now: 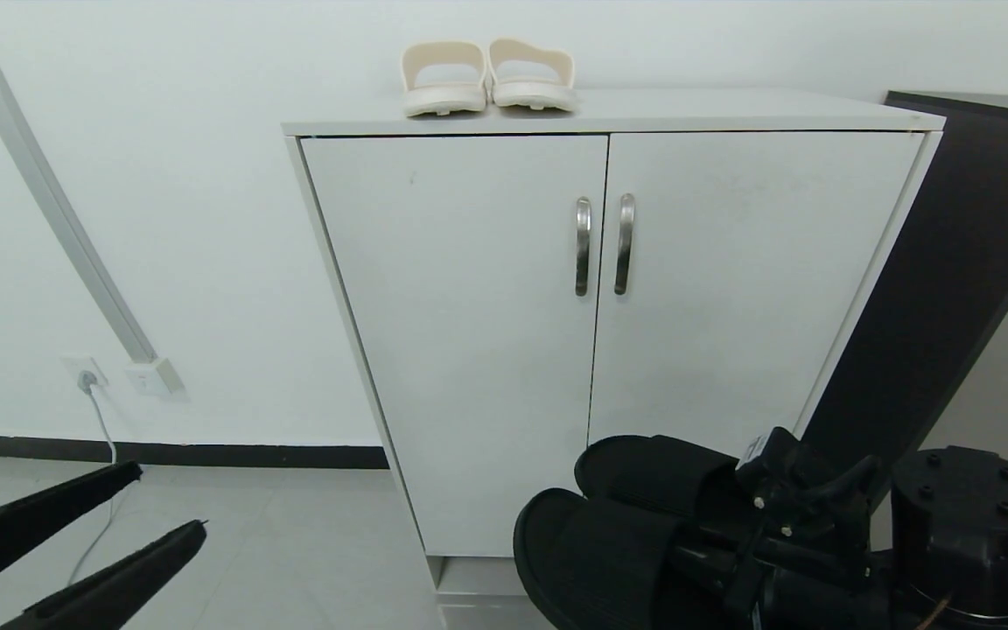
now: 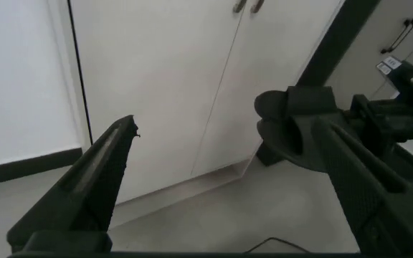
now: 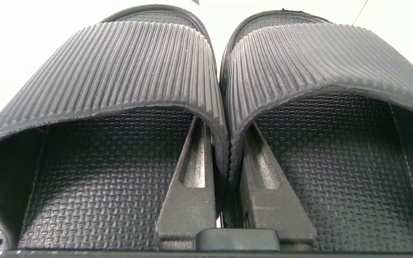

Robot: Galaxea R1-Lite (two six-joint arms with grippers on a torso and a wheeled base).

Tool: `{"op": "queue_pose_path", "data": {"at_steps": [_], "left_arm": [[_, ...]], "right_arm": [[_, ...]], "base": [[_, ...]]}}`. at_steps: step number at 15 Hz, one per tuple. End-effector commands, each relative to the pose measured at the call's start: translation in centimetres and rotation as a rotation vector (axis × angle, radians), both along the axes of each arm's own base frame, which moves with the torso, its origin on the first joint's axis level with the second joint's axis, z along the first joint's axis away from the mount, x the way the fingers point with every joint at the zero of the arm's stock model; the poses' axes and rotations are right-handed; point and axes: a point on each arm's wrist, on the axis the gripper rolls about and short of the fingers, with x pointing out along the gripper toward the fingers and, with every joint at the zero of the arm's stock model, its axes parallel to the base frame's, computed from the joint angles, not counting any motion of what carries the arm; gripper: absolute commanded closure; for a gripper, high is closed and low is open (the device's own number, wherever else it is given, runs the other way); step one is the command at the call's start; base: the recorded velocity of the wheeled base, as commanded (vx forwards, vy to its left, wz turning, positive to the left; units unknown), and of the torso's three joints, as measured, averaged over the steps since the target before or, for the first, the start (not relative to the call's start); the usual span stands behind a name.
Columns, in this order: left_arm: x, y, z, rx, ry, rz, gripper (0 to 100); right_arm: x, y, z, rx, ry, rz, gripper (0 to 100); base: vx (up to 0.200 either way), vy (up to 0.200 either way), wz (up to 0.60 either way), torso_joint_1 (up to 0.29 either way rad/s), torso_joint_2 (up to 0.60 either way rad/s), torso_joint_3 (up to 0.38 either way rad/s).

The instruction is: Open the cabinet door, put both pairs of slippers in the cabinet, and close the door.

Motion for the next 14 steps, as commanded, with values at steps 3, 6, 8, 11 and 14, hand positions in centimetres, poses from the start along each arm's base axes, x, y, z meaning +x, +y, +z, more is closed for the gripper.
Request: {"op": "queue_pose_path", "data": {"at_steps": [3,6,8,11,14], "left_arm": [[2.3,-1.6,0.9,0.028,0.039,-0.102,0],[4.1,-2.8,1.5,0.039,0.067,-0.144,0],[5.5,-4.0,2.1,0.038,0.072,-0.186,0],[7.3,-6.8,3.1,0.017,0.028,-0.278,0],[8.5,-9.2,3.9,-0.012,0.010,-0.330,0]], "right_arm": [[0.0,0.0,-0.1,-0.002,0.002,0.001,100],[0.0,0.0,-0.1,-0.002,0.002,0.001,100],[0.1,0.1,-0.2,-0.007,0.006,0.001,100],[0.1,0.1,-0.3,-0.010,0.009,-0.001,100],[0.1,0.1,-0.3,-0.011,0.009,-0.002,100]], "base": [[0.000,0.000,0.00,0.000,0.00,0.000],[0.000,0.000,0.00,0.000,0.00,0.000],[0.000,0.000,0.00,0.000,0.00,0.000],[0.000,0.000,0.00,0.000,0.00,0.000],[0.000,0.000,0.00,0.000,0.00,0.000]]}}
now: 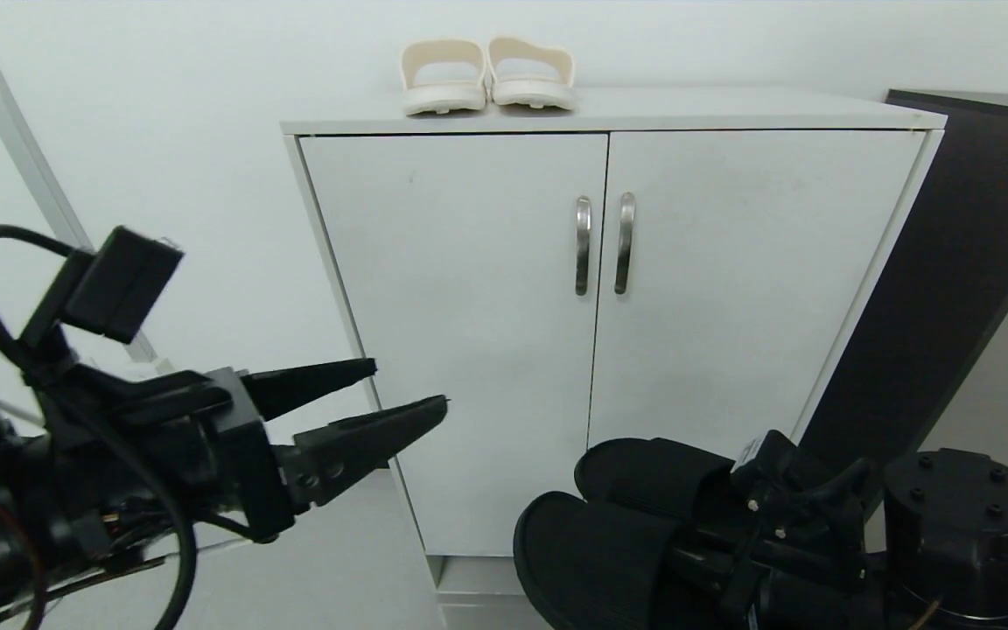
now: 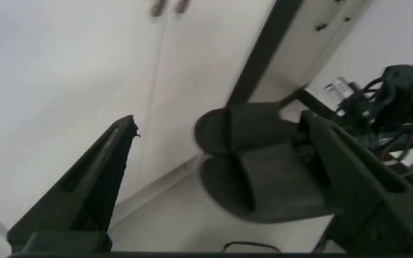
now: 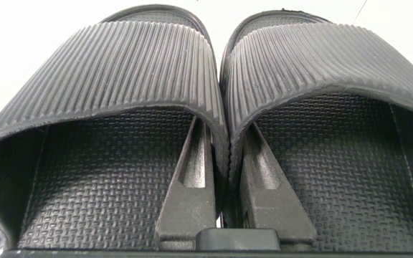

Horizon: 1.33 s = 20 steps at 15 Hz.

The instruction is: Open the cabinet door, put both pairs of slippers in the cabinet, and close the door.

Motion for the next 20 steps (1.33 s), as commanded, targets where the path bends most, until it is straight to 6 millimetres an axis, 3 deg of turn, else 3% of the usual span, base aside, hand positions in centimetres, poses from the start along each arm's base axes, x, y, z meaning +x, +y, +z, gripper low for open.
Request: {"op": "queue_pose_path", "data": {"at_steps": [1,4,12,20], "left_arm": [[1.2,-2.8,1.2,-0.039,0.014,-0.078,0],[2.1,-5.7,3.3,-0.081,-0.008,-0.160,0],[6.4,-11.1,5.9,-0.085,-0.004,-0.342,0],[11.0,-15.1,4.6,-0.089,0.033,-0.306,0]], "right_arm": [[0.0,0.0,-0.1,-0.002,0.004,0.001,100],[0.1,0.1,-0.1,-0.002,0.004,0.001,100],[0.2,0.1,0.1,0.005,-0.002,0.001,100],[0.1,0.1,0.3,0.011,-0.009,-0.002,100]], "base": [[0.000,0.000,0.00,0.000,0.00,0.000],[0.000,0.000,0.00,0.000,0.00,0.000],[0.000,0.000,0.00,0.000,0.00,0.000],[0.000,0.000,0.00,0.000,0.00,0.000]]}}
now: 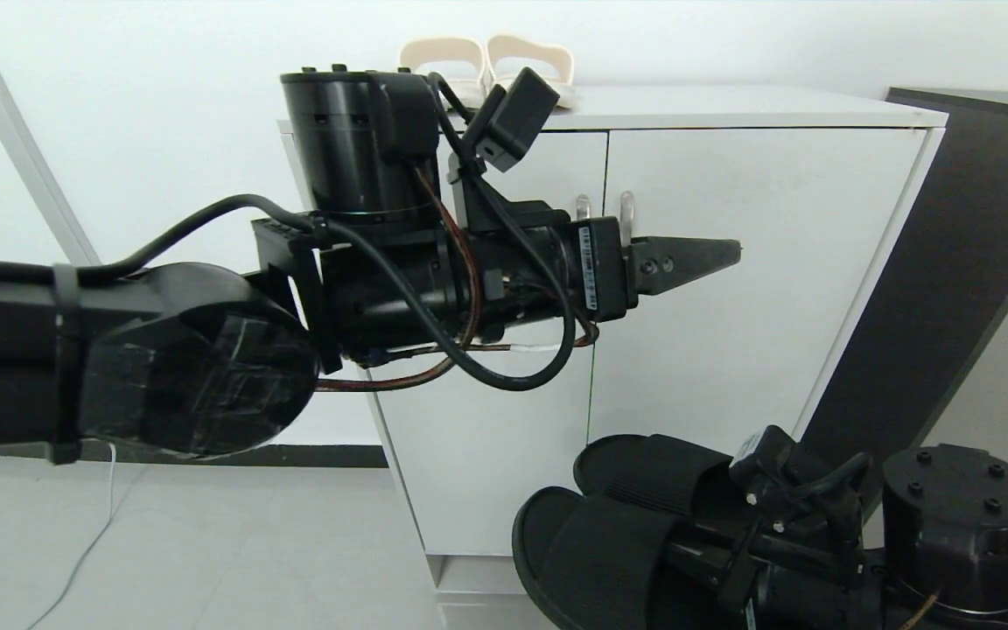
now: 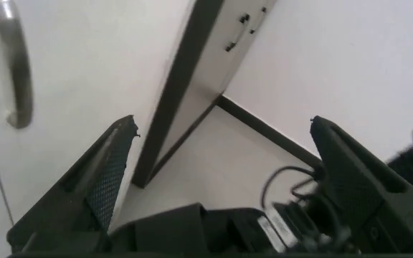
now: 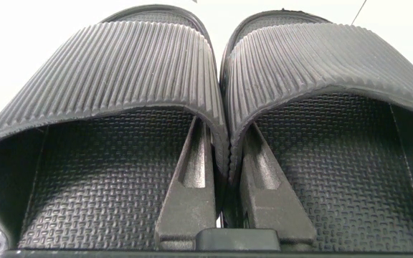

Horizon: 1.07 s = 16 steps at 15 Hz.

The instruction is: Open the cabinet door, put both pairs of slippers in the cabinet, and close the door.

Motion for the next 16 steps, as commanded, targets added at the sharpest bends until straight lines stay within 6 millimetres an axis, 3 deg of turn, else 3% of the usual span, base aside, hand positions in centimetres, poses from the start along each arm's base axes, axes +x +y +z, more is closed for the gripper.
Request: {"op": "queue_pose_path", "data": {"at_steps": [1,8,16], "left_arm": [[1.5,-1.1,-0.9,0.011,0.013,0.027,0],[4.0,-0.8,-0.8,-0.002,0.005,0.134,0],[6.4,-1.9,-1.8,-0.004,0.011,0.182,0]], "right_arm": [[-0.1,0.0,0.1,0.004,-0.004,0.000,100],[-0.1,-0.1,0.2,0.005,-0.006,0.000,100],[0.0,0.0,0.0,0.000,-0.001,0.000,100]], "base": [[0.000,0.000,0.00,0.000,0.00,0.000],[0.000,0.000,0.00,0.000,0.00,0.000],[0.000,0.000,0.00,0.000,0.00,0.000]]}}
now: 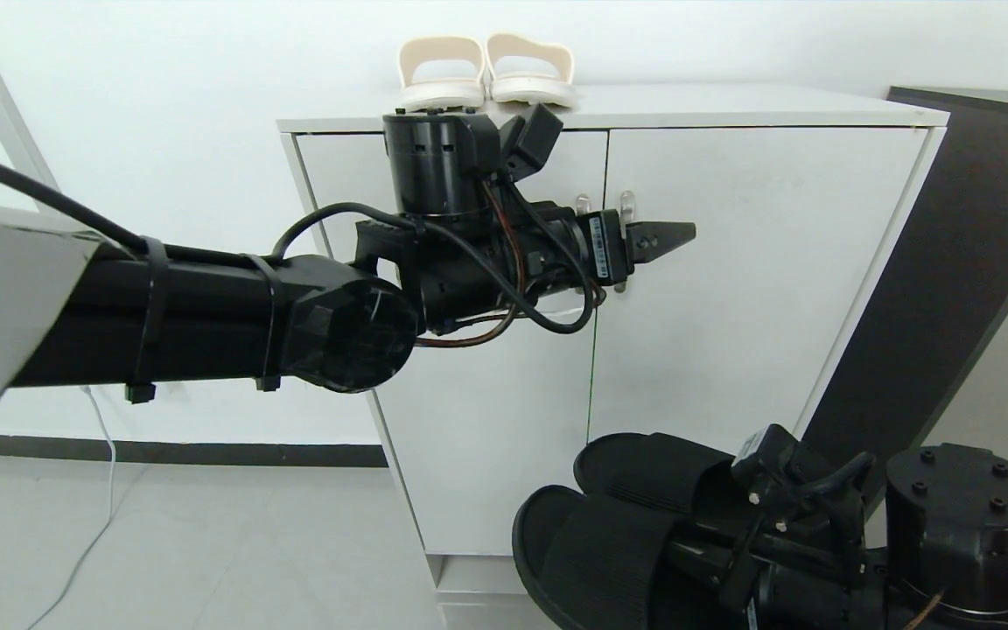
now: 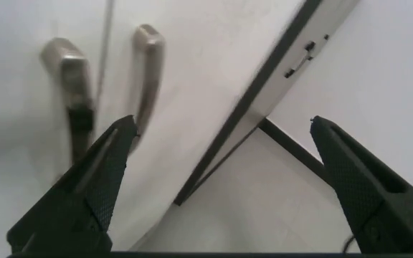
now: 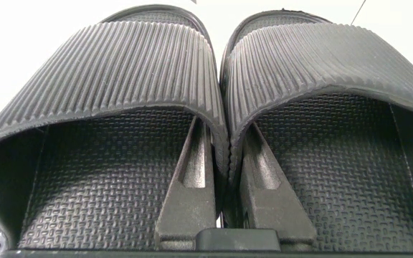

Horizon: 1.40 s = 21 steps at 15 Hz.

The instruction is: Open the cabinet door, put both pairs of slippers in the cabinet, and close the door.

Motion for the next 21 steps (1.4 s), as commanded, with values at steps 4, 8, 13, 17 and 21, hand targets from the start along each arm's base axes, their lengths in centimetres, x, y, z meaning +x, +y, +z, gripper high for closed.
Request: {"op": "queue_pose_path", "data": {"at_steps": [4,8,13,17,21], "left_arm": [[1.0,-0.7,-0.1,0.004,0.005,0.014,0],[1.4,-1.2,-0.1,0.005,0.019,0.004,0],[1.8,-1.5,-0.6,0.009,0.023,0.003,100],[1.7,-1.4,-0.6,-0.008,0.053,0.002,100],[0.4,-0.6,-0.9,0.002,0.083,0.000,100]], "right_arm": [[0.0,0.0,0.0,0.001,0.002,0.000,100],[0.0,0.0,0.0,0.000,0.001,0.001,100],[-0.1,0.0,-0.1,-0.003,0.004,0.004,100],[-0.1,0.0,-0.2,-0.006,0.008,0.007,100],[-0.2,-0.1,-0.4,-0.012,0.015,0.013,100]], "base": [[0.000,0.000,0.00,0.000,0.00,0.000],[0.000,0.000,0.00,0.000,0.00,0.000],[0.000,0.000,0.00,0.000,0.00,0.000],[0.000,0.000,0.00,0.000,0.00,0.000],[0.000,0.000,0.00,0.000,0.00,0.000]]}}
